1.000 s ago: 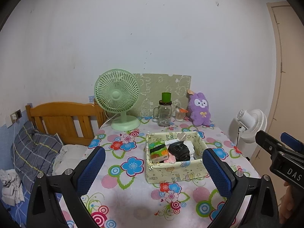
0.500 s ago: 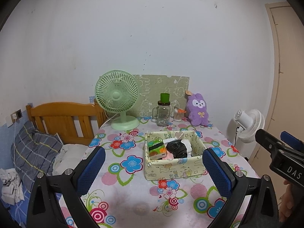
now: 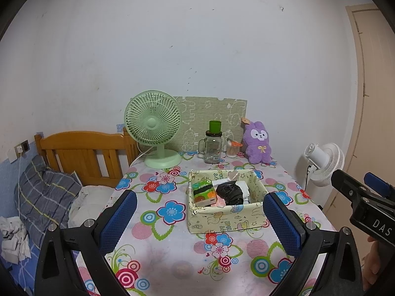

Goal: Organize soft objects

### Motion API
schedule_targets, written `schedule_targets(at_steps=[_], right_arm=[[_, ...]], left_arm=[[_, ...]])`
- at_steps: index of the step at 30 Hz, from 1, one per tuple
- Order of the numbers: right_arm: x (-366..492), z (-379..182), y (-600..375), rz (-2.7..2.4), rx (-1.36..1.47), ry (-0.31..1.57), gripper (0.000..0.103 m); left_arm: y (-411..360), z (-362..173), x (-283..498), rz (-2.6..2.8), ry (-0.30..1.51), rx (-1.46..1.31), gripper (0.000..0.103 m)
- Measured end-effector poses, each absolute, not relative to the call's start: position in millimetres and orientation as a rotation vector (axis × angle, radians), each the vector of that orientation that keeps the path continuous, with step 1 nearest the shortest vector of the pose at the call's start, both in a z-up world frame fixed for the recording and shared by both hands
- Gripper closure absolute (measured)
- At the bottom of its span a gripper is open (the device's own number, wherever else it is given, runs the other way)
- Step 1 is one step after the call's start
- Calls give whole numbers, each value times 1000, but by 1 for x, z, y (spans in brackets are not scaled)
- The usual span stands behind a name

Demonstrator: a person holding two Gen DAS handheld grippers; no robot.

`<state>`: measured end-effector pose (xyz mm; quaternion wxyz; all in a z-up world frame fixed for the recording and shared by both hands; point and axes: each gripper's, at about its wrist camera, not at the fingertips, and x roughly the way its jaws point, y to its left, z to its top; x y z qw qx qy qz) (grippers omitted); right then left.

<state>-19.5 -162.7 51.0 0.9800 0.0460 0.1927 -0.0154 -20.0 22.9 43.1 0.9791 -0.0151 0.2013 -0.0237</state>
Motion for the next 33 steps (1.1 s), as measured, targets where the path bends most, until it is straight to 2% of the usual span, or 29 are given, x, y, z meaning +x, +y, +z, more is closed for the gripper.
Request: schedule_targets(at_steps=[33], right_arm=[[-15, 48, -164, -7, 90, 395, 4]], left_arm=[[22, 43, -18, -35, 405, -32, 0]])
